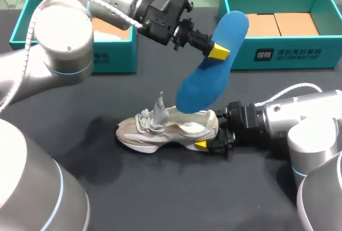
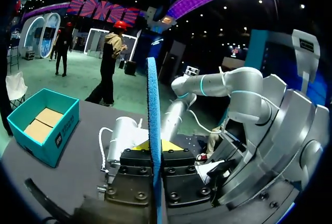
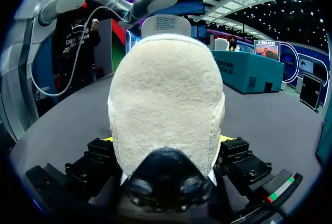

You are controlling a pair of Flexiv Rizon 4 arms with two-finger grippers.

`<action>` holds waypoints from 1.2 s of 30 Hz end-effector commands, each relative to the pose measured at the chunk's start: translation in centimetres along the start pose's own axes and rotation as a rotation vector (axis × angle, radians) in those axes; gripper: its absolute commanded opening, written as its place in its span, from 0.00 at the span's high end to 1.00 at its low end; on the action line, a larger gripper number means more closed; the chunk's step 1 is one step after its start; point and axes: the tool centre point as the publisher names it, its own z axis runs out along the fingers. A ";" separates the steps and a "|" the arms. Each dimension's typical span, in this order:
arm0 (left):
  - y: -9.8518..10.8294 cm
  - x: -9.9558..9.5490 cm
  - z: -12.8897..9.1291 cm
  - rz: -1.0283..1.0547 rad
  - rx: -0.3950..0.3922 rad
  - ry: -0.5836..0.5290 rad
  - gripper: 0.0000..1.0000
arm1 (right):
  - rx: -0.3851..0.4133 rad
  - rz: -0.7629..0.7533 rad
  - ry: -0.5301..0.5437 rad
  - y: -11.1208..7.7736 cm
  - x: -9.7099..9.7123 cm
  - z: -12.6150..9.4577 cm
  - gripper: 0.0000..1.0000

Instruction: Take the shoe out of the shoebox, open the shoe tongue, remove and reinsert the insole, then place the shoe into the shoebox

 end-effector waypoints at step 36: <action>-5.1 11.3 -11.2 -0.001 0.311 -0.095 1.00 | 0.005 0.001 0.000 -0.2 0.1 0.2 1.00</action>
